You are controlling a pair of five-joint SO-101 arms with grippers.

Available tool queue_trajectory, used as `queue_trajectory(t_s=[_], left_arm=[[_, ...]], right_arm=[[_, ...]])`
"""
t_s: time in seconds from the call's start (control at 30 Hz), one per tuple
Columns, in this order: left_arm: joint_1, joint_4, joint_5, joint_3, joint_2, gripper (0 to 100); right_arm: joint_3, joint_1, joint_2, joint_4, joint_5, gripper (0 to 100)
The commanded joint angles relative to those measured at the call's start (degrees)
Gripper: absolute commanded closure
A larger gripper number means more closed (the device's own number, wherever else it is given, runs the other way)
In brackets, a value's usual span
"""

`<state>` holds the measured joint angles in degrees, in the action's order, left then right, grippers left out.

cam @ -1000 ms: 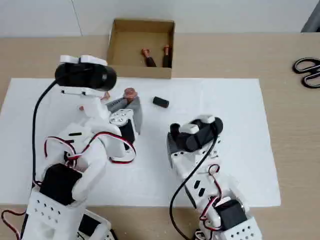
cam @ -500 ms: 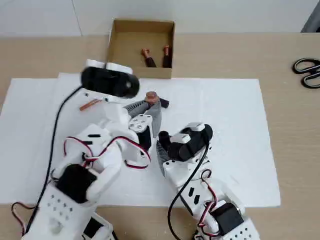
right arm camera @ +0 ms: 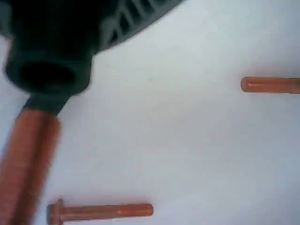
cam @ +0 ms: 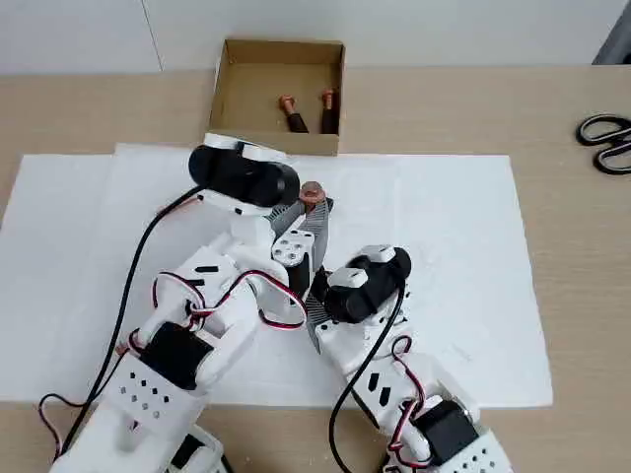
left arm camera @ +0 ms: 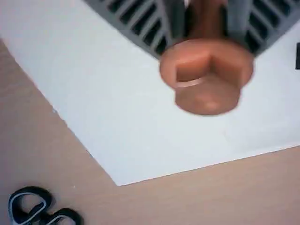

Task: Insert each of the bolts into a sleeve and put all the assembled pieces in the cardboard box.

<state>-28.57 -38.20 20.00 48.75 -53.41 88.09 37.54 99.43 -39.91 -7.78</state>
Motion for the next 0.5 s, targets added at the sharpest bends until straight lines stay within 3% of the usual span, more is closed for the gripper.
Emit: queue_trajectory(t_s=[0.0, 0.47], left_arm=[[-0.18, 0.79, 1.85, -0.13, -1.41, 100], [-0.18, -0.53, 3.43, 2.24, -1.49, 100]], right_arm=[[-0.53, 0.22, 1.01, 0.31, -0.44, 99.5], [-0.79, 0.22, 1.01, 0.31, -0.44, 99.5]])
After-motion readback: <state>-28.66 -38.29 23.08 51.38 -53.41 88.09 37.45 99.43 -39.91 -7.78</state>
